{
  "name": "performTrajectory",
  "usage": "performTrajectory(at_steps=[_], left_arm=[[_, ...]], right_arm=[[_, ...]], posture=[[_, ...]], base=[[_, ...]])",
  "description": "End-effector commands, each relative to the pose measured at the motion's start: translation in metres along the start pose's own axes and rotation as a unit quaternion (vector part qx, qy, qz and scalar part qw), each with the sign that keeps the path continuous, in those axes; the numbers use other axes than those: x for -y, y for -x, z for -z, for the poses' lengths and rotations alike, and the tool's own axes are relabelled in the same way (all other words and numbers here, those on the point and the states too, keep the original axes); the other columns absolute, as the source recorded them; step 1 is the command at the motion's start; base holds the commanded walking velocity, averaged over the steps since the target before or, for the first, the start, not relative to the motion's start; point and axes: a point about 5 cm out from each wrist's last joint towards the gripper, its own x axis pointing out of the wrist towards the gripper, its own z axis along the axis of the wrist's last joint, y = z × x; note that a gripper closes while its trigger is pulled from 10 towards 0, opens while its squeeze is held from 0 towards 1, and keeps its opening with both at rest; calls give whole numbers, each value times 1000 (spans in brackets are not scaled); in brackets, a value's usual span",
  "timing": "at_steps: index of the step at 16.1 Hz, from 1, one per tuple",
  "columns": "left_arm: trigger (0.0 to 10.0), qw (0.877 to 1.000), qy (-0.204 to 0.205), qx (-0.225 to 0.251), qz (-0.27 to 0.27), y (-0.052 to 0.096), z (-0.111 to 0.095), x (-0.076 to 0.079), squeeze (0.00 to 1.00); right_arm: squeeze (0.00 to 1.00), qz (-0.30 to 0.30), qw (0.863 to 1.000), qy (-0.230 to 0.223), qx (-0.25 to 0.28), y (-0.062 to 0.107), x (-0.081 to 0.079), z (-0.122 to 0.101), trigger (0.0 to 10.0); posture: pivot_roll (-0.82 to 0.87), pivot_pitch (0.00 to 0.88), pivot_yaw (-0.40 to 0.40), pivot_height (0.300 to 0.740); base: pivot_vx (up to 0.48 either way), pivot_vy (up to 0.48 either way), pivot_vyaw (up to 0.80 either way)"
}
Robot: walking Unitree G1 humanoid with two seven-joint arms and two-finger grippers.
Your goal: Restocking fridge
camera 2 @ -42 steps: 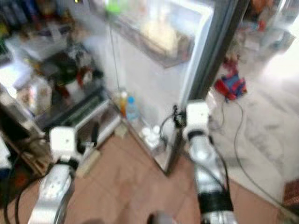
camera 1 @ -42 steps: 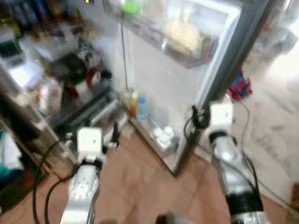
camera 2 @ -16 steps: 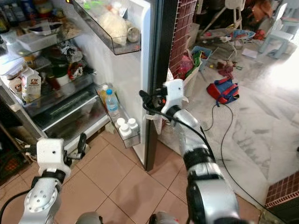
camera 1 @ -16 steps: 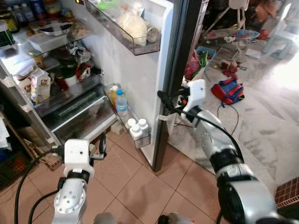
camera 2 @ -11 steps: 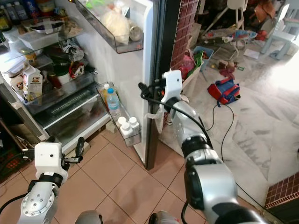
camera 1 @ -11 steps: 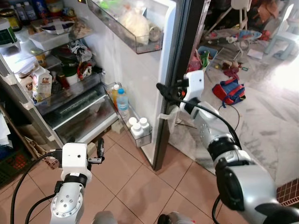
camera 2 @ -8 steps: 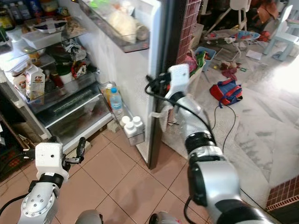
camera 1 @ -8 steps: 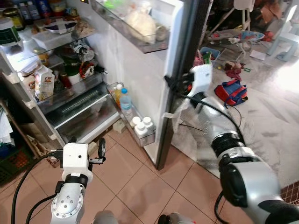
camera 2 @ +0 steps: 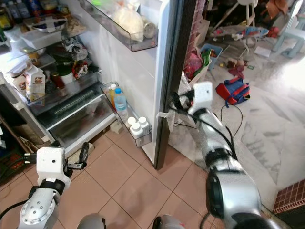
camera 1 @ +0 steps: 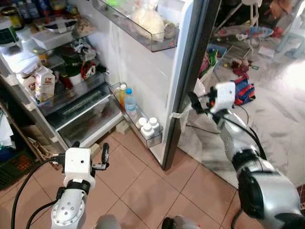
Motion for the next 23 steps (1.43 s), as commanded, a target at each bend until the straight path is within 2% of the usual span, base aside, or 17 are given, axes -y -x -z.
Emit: performTrajectory(at_steps=[1, 6, 9, 10, 12, 15, 17, 19, 20, 21, 23], left_arm=[[10000, 1000, -1, 1, 7, 5, -4, -1, 0], [10000, 999, -18, -25, -17, 36, -5, -14, 0], [10000, 999, -22, -37, -15, 47, -7, -15, 0], [10000, 999, -23, -39, -13, 47, -7, -15, 0], [10000, 999, -24, -38, -11, 43, -9, -15, 0], [10000, 999, -22, -38, -9, 39, -8, -13, 0], [10000, 999, -17, -38, -5, 35, -7, -9, 0], [10000, 999, -15, -34, -3, 26, -6, -8, 0], [10000, 999, -14, -33, -3, 24, -6, -8, 0], [10000, 999, -14, -31, -2, 21, -5, -7, 0], [10000, 1000, -13, -26, 0, 15, -5, -6, 0]], right_arm=[[0, -2, 1000, 5, 19, -10, -6, -16, 10000], [0, -6, 999, 4, 32, -29, -25, -39, 10000], [0, -20, 999, -5, 39, -35, -35, -47, 10000], [0, -35, 998, -16, 44, -37, -40, -50, 10000], [0, -106, 991, -57, 52, -37, -50, -50, 10000], [0, -174, 981, -65, 57, -30, -54, -44, 10000], [0, -238, 967, -74, 51, -21, -54, -35, 10000], [0, -331, 938, -96, 40, -8, -57, -29, 10000], [0, -348, 931, -102, 38, -5, -58, -28, 10000], [0, -379, 918, -110, 33, 0, -60, -28, 10000], [0, -400, 908, -119, 31, 6, -61, -28, 10000]], posture=[[260, 87, -17, 740], [350, 158, -16, 740], [367, 179, -6, 740], [364, 182, -4, 740], [355, 182, -6, 740], [328, 175, -12, 740], [308, 163, -17, 740], [286, 144, -22, 740], [284, 141, -23, 740], [272, 127, -24, 740], [261, 112, -24, 740]], base=[[0, 0, 0], [0, 0, 0], [0, 0, 0], [0, 0, 0], [0, 0, 0], [0, 0, 0], [0, 0, 0], [0, 0, 0], [0, 0, 0], [0, 0, 0], [0, 0, 0]])
